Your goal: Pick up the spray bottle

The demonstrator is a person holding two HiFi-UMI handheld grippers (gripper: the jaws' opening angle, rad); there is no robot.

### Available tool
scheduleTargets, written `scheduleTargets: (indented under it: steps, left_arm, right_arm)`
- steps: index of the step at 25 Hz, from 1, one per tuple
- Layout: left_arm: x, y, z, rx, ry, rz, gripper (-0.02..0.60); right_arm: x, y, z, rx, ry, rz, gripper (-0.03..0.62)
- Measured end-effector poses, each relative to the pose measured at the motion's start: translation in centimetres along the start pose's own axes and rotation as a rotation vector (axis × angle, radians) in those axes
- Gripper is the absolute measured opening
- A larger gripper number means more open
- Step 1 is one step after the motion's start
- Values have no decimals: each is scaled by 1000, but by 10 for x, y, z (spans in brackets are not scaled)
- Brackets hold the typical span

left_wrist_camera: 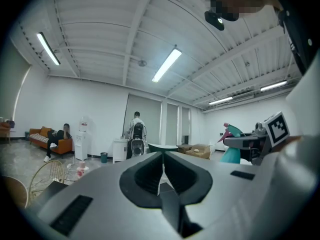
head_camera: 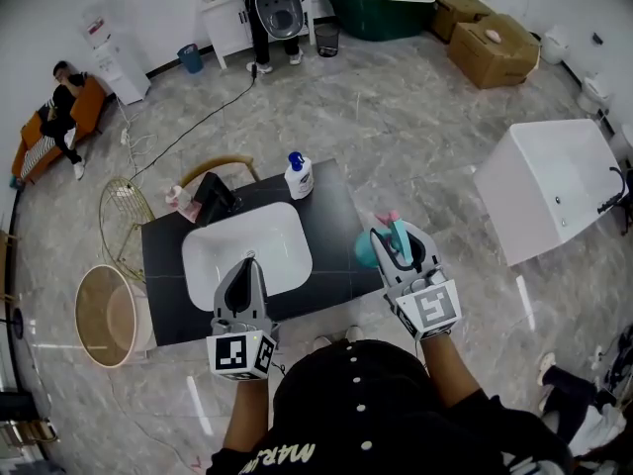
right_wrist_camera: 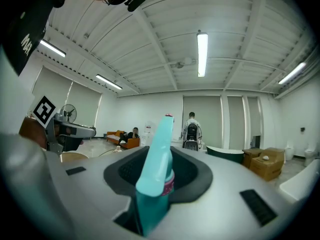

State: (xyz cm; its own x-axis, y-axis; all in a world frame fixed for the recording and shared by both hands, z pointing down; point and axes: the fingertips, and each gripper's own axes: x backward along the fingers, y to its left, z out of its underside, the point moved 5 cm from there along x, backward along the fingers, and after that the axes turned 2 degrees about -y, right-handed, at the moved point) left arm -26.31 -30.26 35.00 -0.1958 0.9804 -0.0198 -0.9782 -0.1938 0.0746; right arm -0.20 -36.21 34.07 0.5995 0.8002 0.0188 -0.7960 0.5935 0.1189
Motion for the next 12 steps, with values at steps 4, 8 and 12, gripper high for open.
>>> scheduleTargets:
  steps: [4, 8, 12]
  left_arm:
    - [4, 2, 1, 3, -2, -9, 20]
    - [4, 2, 4, 5, -2, -13, 20]
    - [4, 1, 3, 5, -1, -13, 20]
  right_arm:
    - [-1, 4, -1, 4, 4, -9, 110]
    - [-4, 4, 3, 22, 0, -14, 110]
    - [-5, 4, -1, 19, -5, -22, 110]
